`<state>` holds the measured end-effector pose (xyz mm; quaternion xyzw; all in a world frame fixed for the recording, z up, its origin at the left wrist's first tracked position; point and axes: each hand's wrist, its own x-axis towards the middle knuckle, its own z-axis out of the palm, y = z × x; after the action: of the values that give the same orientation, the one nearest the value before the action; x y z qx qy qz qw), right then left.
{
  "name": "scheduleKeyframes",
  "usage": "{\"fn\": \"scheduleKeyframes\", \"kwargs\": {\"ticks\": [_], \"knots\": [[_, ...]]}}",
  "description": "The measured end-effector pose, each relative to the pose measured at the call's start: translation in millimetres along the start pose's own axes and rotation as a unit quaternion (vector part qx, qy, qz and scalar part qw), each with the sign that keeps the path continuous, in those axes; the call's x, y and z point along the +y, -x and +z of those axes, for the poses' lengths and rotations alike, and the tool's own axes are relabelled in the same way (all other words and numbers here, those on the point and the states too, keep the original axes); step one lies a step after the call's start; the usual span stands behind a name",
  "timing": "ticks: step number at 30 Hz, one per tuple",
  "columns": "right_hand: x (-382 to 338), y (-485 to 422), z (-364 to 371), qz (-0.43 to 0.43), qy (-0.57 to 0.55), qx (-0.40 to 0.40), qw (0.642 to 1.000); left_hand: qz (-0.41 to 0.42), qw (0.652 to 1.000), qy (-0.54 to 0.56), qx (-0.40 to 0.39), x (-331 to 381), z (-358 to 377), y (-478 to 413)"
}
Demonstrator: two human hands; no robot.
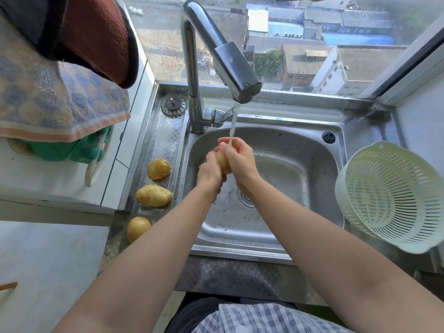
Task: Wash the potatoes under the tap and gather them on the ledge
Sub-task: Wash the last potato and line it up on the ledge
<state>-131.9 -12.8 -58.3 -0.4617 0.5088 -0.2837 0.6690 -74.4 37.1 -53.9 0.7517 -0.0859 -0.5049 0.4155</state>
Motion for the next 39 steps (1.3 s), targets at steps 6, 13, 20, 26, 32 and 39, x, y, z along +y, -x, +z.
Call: {"fn": "scheduleKeyframes", "kwargs": {"ticks": [6, 13, 20, 26, 32, 39], "knots": [[0.8, -3.7, 0.5, 0.006, 0.016, 0.080, 0.997, 0.048, 0.998, -0.025, 0.025, -2.9, 5.7, -3.4], [3.7, -0.4, -7.0, 0.032, 0.011, -0.040, 0.999, -0.022, 0.999, 0.038, -0.004, 1.0, 2.8, -0.8], [8.9, -14.5, -8.6, 0.099, -0.068, 0.145, 0.982, 0.164, 0.968, -0.185, -0.035, -11.7, 9.9, -3.7], [13.9, 5.1, -11.5, 0.016, -0.025, -0.091, 0.995, 0.014, 0.999, 0.033, 0.032, -2.0, 2.1, -5.3], [7.9, -2.4, -1.2, 0.033, 0.042, 0.040, 0.998, -0.018, 0.997, 0.033, -0.067, -3.8, 5.1, 13.4], [13.5, 7.1, -12.6, 0.005, 0.055, -0.082, 0.995, -0.019, 0.999, 0.025, 0.010, -0.3, -5.2, 2.7]]}}
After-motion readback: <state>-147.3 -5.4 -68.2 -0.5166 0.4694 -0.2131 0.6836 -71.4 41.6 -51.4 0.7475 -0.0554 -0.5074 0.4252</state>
